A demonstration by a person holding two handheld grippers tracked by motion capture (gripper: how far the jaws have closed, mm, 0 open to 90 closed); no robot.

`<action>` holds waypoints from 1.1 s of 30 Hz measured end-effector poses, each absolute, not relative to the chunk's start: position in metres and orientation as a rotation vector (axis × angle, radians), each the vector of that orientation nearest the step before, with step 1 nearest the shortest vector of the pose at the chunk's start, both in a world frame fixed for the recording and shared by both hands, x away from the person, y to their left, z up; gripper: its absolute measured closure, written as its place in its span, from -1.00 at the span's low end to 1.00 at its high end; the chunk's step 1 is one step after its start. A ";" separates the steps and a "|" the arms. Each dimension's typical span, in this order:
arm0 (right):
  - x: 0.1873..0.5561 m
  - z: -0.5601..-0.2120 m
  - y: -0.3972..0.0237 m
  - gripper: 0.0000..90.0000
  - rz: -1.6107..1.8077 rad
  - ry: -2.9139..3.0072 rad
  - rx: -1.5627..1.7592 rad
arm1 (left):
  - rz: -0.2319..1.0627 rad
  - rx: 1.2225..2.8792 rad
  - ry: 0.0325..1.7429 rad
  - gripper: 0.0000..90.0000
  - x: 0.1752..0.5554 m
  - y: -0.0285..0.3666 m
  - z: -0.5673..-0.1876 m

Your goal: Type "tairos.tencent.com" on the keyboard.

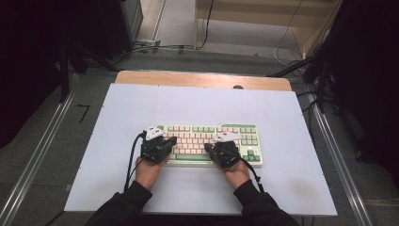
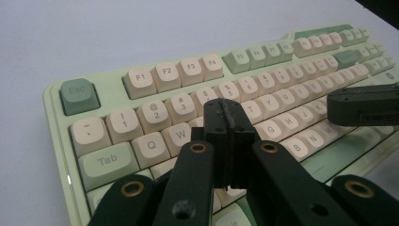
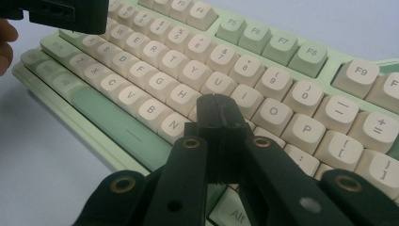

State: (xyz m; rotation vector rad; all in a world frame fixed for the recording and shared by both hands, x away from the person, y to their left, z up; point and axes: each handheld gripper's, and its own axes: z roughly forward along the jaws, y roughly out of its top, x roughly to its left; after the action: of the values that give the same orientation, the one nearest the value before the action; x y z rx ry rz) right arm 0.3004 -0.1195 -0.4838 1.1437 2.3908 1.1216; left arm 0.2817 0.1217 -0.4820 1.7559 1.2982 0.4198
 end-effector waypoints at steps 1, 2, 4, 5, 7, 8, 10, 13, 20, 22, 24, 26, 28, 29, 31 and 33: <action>0.300 -0.484 -0.119 0.94 1.120 2.392 1.140 | 0.420 1.755 1.299 1.00 0.282 0.122 -0.482; 0.300 -0.484 -0.119 0.95 1.119 2.394 1.141 | 0.420 1.756 1.298 1.00 0.282 0.122 -0.482; 0.300 -0.485 -0.119 0.94 1.119 2.395 1.140 | 0.419 1.758 1.297 1.00 0.282 0.122 -0.482; 0.300 -0.485 -0.119 0.94 1.117 2.399 1.139 | 0.420 1.759 1.297 1.00 0.282 0.122 -0.482; 0.300 -0.485 -0.118 0.94 1.117 2.401 1.136 | 0.420 1.758 1.296 1.00 0.282 0.121 -0.482; 0.300 -0.485 -0.118 0.94 1.117 2.401 1.133 | 0.420 1.758 1.297 1.00 0.282 0.121 -0.482; 0.299 -0.486 -0.118 0.94 1.118 2.403 1.132 | 0.420 1.758 1.298 1.00 0.282 0.121 -0.482; 0.299 -0.487 -0.117 0.95 1.112 2.407 1.130 | 0.418 1.760 1.296 1.00 0.282 0.121 -0.482; 0.298 -0.490 -0.116 0.95 1.101 2.412 1.129 | 0.416 1.759 1.295 1.00 0.281 0.121 -0.482; 0.298 -0.489 -0.116 0.94 1.102 2.412 1.128 | 0.418 1.759 1.294 1.00 0.281 0.121 -0.482; 0.297 -0.485 -0.117 0.95 1.129 2.391 1.135 | 0.420 1.755 1.296 1.00 0.281 0.121 -0.482; 0.297 -0.480 -0.119 0.95 1.149 2.376 1.130 | 0.419 1.753 1.298 1.00 0.281 0.122 -0.482; 0.297 -0.476 -0.122 0.95 1.165 2.365 1.134 | 0.418 1.753 1.299 1.00 0.282 0.122 -0.482; 0.298 -0.475 -0.123 0.94 1.172 2.359 1.135 | 0.419 1.753 1.297 1.00 0.282 0.122 -0.482; 0.298 -0.472 -0.127 0.95 1.182 2.346 1.143 | 0.419 1.753 1.296 1.00 0.281 0.122 -0.481; 0.299 -0.470 -0.130 0.94 1.188 2.336 1.150 | 0.420 1.751 1.294 1.00 0.281 0.122 -0.481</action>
State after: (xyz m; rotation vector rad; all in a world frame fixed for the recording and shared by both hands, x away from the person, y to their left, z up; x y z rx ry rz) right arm 0.2986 -0.1297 -0.4705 1.1500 2.3364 1.1877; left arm 0.2810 0.1223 -0.4807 1.7514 1.2939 0.4198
